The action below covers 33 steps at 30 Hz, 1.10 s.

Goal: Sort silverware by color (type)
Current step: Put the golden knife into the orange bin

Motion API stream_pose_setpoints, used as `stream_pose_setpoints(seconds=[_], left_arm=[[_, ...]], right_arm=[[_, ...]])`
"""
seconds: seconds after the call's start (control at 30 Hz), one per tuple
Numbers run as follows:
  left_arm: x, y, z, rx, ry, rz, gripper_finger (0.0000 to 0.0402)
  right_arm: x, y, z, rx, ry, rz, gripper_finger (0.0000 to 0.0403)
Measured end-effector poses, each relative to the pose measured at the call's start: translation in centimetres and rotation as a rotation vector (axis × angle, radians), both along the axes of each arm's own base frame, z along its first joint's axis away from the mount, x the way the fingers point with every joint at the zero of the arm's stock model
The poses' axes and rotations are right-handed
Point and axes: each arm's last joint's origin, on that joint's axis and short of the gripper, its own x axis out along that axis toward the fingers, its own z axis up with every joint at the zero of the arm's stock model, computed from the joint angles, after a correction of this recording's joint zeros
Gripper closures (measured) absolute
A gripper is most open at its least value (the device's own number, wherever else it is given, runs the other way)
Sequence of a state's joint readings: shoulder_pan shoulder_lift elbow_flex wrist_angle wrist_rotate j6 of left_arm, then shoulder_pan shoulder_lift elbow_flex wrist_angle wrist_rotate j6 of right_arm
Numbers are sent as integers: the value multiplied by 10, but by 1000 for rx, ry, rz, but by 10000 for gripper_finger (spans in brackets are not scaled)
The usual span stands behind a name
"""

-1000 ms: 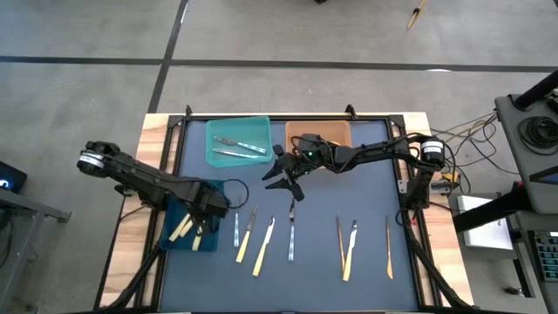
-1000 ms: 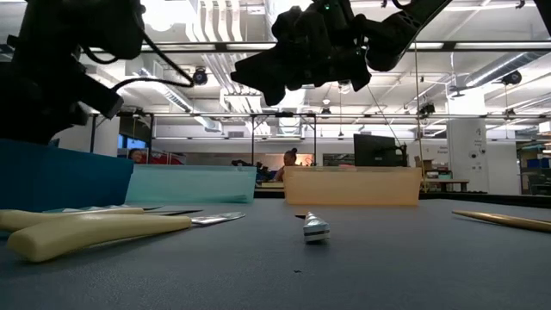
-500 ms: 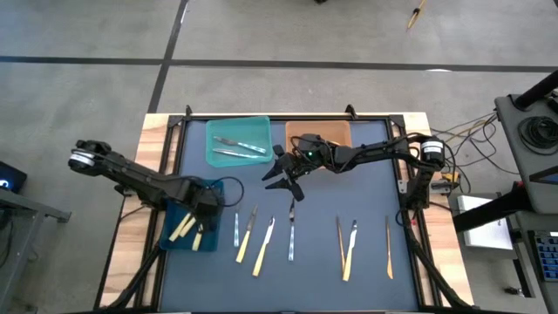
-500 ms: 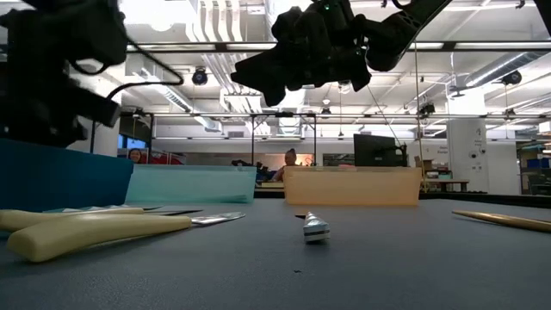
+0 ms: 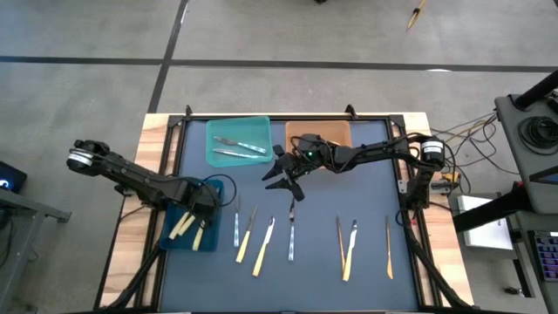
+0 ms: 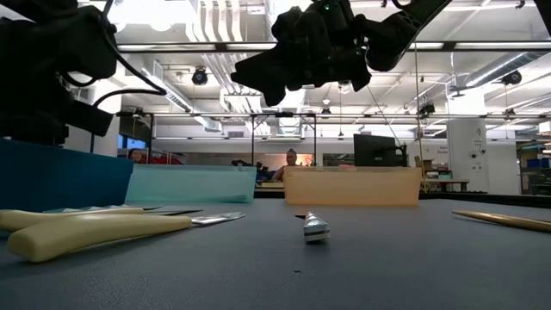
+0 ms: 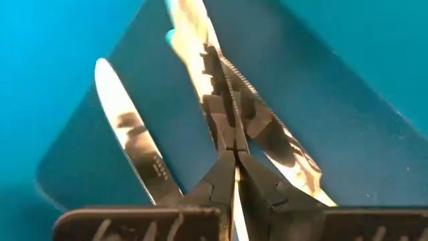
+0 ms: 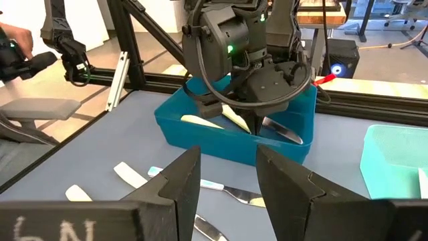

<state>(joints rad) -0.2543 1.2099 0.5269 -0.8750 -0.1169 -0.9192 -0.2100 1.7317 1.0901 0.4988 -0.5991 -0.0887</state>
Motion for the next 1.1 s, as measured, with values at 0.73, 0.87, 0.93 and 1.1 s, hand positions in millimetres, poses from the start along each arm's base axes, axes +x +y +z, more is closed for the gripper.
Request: stream_pose_setpoints(seconds=[0.73, 0.87, 0.93, 1.1], left_arm=[[-12, -2, 9, -176, 57, 101, 401], [-9, -4, 9, -198, 19, 102, 401], [-5, -5, 10, -234, -17, 85, 401], [-11, -5, 17, -252, 81, 116, 401]], right_arm=[[0, 0, 0, -6, -2, 1, 268], [0, 0, 0, -7, -2, 1, 268], [0, 0, 0, -7, -2, 1, 268], [0, 0, 0, -1, 0, 0, 268]])
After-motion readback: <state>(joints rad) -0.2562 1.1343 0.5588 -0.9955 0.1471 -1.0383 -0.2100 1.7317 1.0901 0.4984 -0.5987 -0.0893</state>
